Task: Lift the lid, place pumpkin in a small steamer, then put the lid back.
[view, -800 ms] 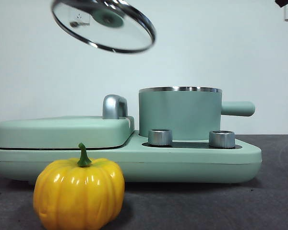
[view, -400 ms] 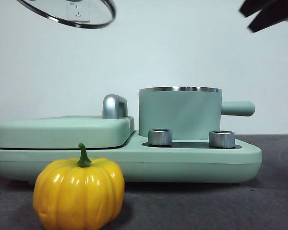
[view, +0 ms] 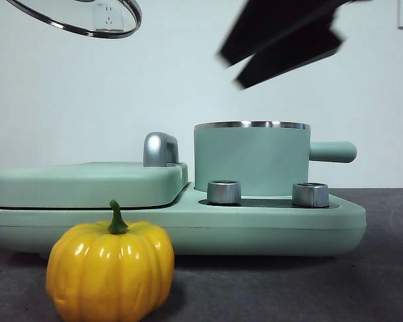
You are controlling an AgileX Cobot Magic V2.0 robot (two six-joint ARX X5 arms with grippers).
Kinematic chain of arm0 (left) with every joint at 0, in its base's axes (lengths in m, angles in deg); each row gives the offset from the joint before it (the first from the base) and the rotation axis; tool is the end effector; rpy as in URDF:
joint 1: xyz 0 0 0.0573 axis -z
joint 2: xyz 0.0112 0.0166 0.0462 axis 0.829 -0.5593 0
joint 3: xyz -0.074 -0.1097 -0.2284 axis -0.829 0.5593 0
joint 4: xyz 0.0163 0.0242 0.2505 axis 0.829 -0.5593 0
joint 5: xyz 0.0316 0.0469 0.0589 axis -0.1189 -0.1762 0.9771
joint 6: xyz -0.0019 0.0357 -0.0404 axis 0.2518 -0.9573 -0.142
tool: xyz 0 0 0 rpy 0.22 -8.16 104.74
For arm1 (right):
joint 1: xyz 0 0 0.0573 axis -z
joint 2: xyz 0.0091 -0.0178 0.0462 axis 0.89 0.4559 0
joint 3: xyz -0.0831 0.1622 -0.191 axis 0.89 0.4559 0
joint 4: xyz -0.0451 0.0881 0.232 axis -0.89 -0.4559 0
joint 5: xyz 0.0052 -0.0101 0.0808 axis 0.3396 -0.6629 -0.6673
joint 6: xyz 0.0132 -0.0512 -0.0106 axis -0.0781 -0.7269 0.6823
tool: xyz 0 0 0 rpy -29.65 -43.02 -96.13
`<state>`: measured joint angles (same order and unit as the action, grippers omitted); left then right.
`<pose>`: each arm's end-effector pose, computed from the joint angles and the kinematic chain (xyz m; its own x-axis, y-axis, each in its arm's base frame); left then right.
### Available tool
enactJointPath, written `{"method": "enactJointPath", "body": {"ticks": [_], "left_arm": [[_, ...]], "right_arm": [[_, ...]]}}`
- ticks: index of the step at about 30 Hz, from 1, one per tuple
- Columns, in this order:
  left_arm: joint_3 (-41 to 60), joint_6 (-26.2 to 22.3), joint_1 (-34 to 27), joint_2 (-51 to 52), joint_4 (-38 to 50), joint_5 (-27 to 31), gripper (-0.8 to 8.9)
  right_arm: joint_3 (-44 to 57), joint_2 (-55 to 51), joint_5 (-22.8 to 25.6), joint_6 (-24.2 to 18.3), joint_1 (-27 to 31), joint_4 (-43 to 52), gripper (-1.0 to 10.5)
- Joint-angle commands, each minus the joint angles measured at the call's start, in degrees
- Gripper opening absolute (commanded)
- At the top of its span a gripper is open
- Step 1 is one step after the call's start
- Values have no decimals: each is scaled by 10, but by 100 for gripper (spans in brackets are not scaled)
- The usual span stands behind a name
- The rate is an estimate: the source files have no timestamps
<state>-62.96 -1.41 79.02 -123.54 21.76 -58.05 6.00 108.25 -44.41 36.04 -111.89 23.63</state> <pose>0.2018 -0.0911 0.3946 0.7432 -0.5038 -0.4402 0.5955 0.7980 0.0921 0.1350 0.1711 0.2673 0.1845 0.7532 -0.6314 -0.9705 0.2409 0.0038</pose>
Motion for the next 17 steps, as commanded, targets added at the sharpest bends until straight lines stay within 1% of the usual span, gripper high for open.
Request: {"method": "enactJointPath", "body": {"ticks": [1, 10, 15, 17], "left_arm": [[-8, -5, -3, -1, 18, 0, 10], [-8, -5, -11, -2, 23, 0, 10], [-8, -5, -14, -2, 23, 0, 10], [-8, -5, -14, -1, 23, 0, 10]], "right_arm": [[-9, 42, 0, 3, -26, 23, 395], [-9, 147, 2, 3, -81, 83, 424], [-9, 190, 28, 3, -95, 134, 432], [-9, 202, 28, 4, -95, 149, 437]]}}
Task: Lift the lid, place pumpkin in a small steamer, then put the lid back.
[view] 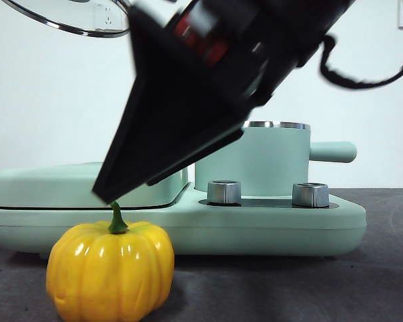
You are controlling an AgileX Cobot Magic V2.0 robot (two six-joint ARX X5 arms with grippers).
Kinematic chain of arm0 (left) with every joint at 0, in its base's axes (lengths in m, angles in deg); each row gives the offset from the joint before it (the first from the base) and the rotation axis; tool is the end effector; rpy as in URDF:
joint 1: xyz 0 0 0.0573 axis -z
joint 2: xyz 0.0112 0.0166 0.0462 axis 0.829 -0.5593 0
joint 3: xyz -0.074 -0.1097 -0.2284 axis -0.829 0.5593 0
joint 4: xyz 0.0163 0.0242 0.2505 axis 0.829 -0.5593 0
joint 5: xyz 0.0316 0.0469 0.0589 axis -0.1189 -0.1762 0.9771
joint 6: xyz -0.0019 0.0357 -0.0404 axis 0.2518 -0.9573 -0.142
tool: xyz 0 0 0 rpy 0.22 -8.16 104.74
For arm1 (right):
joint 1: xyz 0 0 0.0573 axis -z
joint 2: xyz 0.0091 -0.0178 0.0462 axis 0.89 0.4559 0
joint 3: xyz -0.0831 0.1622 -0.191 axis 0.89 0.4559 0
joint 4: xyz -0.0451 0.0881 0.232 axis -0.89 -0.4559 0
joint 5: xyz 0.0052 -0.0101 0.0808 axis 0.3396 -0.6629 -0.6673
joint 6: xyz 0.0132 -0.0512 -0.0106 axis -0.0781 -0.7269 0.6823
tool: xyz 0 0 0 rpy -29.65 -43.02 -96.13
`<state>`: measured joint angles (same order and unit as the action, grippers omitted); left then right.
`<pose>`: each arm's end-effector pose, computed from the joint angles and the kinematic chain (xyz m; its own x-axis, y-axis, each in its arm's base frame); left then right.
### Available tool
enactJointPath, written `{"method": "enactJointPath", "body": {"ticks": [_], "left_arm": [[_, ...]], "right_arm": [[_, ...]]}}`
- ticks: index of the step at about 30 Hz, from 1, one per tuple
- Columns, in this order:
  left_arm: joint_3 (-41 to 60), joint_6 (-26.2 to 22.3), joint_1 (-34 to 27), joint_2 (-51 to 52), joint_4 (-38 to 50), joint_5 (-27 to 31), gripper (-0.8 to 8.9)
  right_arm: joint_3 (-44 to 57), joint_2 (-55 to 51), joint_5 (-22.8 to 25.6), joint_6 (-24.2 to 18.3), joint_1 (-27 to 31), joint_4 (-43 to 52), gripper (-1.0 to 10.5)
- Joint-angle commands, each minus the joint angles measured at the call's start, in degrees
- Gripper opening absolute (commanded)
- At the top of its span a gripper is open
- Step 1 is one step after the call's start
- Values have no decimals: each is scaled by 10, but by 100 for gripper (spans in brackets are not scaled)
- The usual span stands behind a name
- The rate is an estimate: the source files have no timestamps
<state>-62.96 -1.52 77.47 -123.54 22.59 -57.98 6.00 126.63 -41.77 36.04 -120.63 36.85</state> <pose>0.2048 -0.0858 0.3958 0.7630 -0.4848 -0.4275 0.5721 0.8143 0.0977 0.1403 0.2394 0.2090 0.0783 0.7076 -0.7022 -0.9922 0.1238 0.0141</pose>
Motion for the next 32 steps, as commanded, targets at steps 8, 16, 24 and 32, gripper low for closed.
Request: {"method": "enactJointPath", "body": {"ticks": [8, 16, 24, 32], "left_arm": [[-8, -4, 1, -2, 15, -1, 10], [-8, -4, 1, -2, 15, -1, 10], [-8, -4, 1, -2, 15, -1, 10], [-8, -4, 1, -2, 15, -1, 10]], "right_arm": [[-9, 62, 7, 4, -7, 52, 443], [-9, 87, 21, 4, -7, 87, 443], [-9, 108, 19, 9, -7, 86, 470], [-9, 130, 18, 14, -7, 87, 473]]}}
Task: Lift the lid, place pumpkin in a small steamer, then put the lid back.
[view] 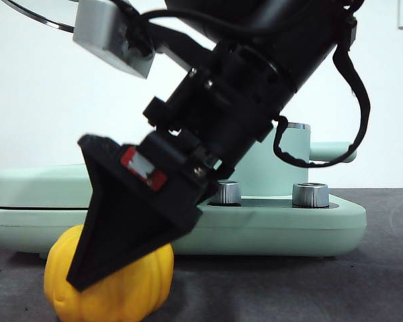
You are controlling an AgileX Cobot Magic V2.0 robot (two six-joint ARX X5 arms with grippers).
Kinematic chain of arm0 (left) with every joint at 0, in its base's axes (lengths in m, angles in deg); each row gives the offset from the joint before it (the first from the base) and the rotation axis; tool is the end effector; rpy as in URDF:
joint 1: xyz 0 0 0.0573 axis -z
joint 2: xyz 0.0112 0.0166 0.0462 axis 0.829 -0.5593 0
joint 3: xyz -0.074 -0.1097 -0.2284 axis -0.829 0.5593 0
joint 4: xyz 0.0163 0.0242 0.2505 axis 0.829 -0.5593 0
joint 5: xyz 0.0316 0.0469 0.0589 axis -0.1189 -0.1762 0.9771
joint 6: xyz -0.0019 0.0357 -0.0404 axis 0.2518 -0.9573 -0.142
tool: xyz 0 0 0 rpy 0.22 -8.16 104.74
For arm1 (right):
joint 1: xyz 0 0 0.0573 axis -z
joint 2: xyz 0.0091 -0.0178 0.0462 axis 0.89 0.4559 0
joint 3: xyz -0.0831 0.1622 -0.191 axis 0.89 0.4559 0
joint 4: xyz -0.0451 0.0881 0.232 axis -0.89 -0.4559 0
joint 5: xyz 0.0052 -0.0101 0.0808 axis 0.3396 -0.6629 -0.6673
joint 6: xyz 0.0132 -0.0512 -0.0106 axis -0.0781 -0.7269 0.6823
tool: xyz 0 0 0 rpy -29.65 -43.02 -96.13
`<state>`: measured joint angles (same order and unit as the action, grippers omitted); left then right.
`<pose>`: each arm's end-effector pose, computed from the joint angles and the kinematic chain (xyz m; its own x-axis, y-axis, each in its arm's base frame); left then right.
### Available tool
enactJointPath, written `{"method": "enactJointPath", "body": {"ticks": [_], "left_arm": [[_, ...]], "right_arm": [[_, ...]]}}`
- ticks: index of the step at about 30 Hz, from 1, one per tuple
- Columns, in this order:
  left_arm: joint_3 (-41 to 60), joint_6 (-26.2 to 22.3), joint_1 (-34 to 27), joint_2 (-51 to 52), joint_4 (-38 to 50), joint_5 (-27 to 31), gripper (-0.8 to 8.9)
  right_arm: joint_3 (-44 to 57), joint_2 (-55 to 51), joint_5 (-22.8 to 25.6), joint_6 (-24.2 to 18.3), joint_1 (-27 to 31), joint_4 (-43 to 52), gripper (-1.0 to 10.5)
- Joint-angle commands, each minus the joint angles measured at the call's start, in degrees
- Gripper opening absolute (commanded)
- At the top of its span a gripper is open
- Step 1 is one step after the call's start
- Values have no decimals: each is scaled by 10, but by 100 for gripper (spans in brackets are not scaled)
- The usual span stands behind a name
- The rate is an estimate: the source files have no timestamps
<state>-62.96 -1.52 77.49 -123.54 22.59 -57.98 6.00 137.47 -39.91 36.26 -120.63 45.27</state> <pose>0.2048 -0.0859 0.3958 0.7629 -0.4851 -0.4275 0.5724 0.8141 0.0977 0.1554 0.2616 0.1667 0.0917 0.6707 -0.7360 -0.9889 0.1484 0.0120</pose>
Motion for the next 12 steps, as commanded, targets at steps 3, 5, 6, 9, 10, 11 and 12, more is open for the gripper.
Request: {"method": "enactJointPath", "body": {"ticks": [3, 5, 6, 9, 10, 11, 12], "left_arm": [[-8, -4, 1, -2, 15, -1, 10], [-8, -4, 1, -2, 15, -1, 10], [-8, -4, 1, -1, 15, -1, 10], [-8, -4, 1, -2, 15, -1, 10], [-8, -4, 1, -1, 15, -1, 10], [-8, -4, 1, -2, 15, -1, 10], [-8, -4, 1, -2, 15, -1, 10]], "right_arm": [[-9, 31, 0, 26, -7, 3, 473], [-10, 33, 0, 35, -7, 4, 470], [-10, 33, 0, 36, -7, 4, 450], [-10, 33, 0, 36, -8, 3, 366], [-10, 33, 0, 37, -8, 3, 358], [-10, 32, 0, 38, -8, 3, 358], [-11, 32, 0, 42, -8, 1, 358]]}}
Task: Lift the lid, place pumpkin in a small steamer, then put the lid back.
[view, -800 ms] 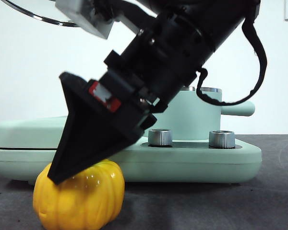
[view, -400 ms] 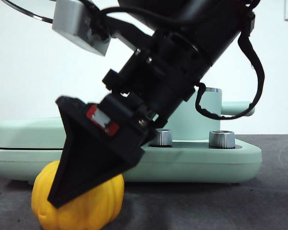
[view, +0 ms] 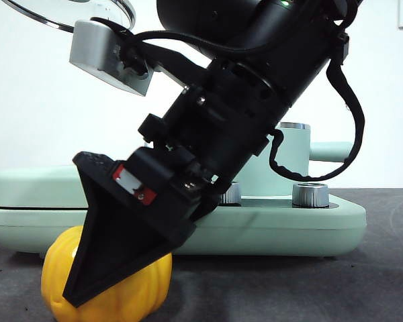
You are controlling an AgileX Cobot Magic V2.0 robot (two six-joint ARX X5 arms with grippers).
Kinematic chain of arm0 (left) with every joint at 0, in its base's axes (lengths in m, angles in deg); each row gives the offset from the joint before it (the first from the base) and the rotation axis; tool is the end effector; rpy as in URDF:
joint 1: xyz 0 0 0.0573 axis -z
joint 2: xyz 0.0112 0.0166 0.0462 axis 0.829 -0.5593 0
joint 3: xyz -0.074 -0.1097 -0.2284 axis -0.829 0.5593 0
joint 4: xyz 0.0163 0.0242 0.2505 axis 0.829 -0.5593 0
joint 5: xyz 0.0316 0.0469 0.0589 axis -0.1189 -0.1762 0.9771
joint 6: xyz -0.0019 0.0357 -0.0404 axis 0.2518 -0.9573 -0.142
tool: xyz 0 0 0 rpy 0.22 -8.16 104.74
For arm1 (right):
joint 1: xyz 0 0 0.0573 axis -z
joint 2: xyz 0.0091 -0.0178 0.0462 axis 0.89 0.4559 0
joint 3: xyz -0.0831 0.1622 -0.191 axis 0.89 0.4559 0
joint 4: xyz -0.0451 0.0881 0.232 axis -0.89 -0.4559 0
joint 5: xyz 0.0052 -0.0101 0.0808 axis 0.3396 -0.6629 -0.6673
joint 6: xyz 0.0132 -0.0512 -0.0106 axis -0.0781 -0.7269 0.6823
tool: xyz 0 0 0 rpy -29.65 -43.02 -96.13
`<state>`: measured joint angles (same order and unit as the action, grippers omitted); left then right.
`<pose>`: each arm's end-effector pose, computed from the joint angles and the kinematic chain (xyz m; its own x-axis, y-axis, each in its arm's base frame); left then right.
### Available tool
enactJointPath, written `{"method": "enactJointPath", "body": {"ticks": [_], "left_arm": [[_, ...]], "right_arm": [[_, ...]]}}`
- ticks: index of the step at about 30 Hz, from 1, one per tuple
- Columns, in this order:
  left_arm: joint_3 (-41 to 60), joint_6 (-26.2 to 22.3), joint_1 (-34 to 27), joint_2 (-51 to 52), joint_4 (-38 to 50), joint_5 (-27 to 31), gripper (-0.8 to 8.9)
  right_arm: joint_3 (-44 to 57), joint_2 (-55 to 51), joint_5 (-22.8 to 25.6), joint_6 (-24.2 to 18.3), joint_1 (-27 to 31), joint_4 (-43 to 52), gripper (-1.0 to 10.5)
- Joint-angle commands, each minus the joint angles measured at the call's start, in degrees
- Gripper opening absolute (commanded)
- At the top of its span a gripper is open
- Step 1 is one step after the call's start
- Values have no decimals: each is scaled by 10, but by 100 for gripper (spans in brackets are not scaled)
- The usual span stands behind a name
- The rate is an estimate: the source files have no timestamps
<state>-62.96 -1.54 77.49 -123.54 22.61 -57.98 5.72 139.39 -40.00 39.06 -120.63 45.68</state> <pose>0.2048 -0.0859 0.3959 0.7630 -0.4851 -0.4272 0.5725 0.8140 0.0981 0.1572 0.2646 0.1589 0.0818 0.6578 -0.7487 -0.9815 0.1836 0.0541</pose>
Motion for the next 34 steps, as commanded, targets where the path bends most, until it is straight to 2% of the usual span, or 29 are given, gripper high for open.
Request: {"method": "enactJointPath", "body": {"ticks": [1, 12, 18, 22, 25, 30, 34], "left_arm": [[-8, -4, 1, -2, 15, -1, 10], [-8, -4, 1, -1, 15, -1, 10], [-8, -4, 1, -1, 15, -1, 10], [-8, -4, 1, -2, 15, -1, 10], [-8, -4, 1, -2, 15, -1, 10], [-8, -4, 1, -1, 15, -1, 10], [-8, -4, 1, -2, 15, -1, 10]], "right_arm": [[-10, 12, 0, 19, -9, -7, 358], [-70, -62, -7, 45, -8, -155, 358], [-116, -145, -14, 95, -7, -254, 358], [-148, -196, 31, 140, 0, -295, 356], [-184, -218, 60, 174, 19, -336, 357], [-267, -213, 61, 231, 75, -424, 355], [-309, -192, 61, 233, 121, -443, 355]]}}
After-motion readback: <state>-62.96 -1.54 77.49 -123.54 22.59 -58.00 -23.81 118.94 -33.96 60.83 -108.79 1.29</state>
